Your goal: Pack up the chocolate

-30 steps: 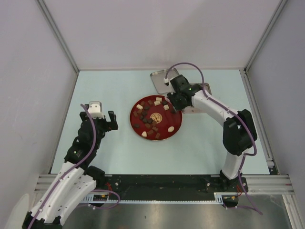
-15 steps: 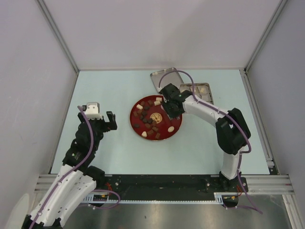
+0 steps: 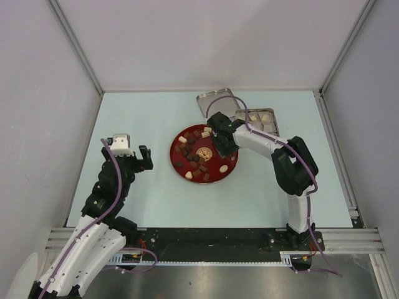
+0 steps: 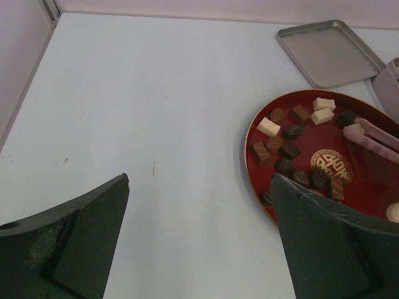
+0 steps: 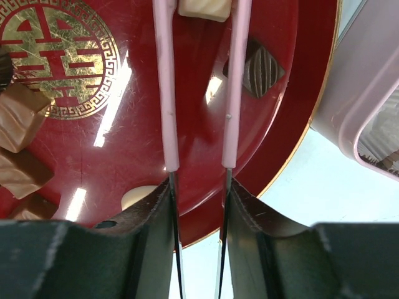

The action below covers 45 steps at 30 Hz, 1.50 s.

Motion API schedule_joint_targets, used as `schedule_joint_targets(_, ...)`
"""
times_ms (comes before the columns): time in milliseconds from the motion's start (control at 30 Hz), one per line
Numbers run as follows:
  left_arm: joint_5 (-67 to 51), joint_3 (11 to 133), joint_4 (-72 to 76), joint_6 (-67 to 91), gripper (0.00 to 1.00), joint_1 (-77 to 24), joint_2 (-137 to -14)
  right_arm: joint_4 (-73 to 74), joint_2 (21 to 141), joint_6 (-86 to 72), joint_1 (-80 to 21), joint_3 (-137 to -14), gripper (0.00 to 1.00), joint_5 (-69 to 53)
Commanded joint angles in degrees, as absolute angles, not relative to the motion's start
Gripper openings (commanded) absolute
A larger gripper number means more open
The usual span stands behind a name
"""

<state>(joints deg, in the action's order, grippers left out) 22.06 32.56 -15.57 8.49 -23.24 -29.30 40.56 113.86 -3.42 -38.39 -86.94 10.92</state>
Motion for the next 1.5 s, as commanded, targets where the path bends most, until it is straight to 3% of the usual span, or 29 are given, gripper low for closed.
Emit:
schedule_joint_targets(0,21.6,32.1,-14.4,7.3,1.00,-23.4,-29.0,41.1,114.4,-3.5,-37.8,-90.4,0.33,10.8)
schedule_joint_targets(167,21.6,32.1,-14.3,7.3,1.00,-23.4,-28.9,41.9,113.1,-3.4,-38.1,-90.4,0.17,10.5)
schedule_joint_targets(400,21.6,32.0,-14.4,7.4,1.00,-23.4,-29.1,43.1,108.2,-2.5,-38.2,-89.0,0.09,10.4)
schedule_joint_targets(600,22.0,32.1,-14.4,7.3,1.00,-23.4,-29.0,43.9,102.3,-2.1,-35.2,-87.5,0.08,12.3)
schedule_joint_targets(867,22.1,32.1,-14.4,7.2,1.00,-23.5,-29.0,43.9,97.7,-2.9,-22.3,-84.3,0.08,11.8)
schedule_joint_targets(1200,22.4,32.0,-14.4,7.1,1.00,-23.5,-29.0,40.3,100.1,-5.4,-10.6,-82.8,0.09,6.8)
schedule_joint_targets(1467,22.5,32.0,-14.3,6.9,1.00,-23.5,-29.4,38.6,103.4,-5.8,-8.4,-82.7,0.10,4.5)
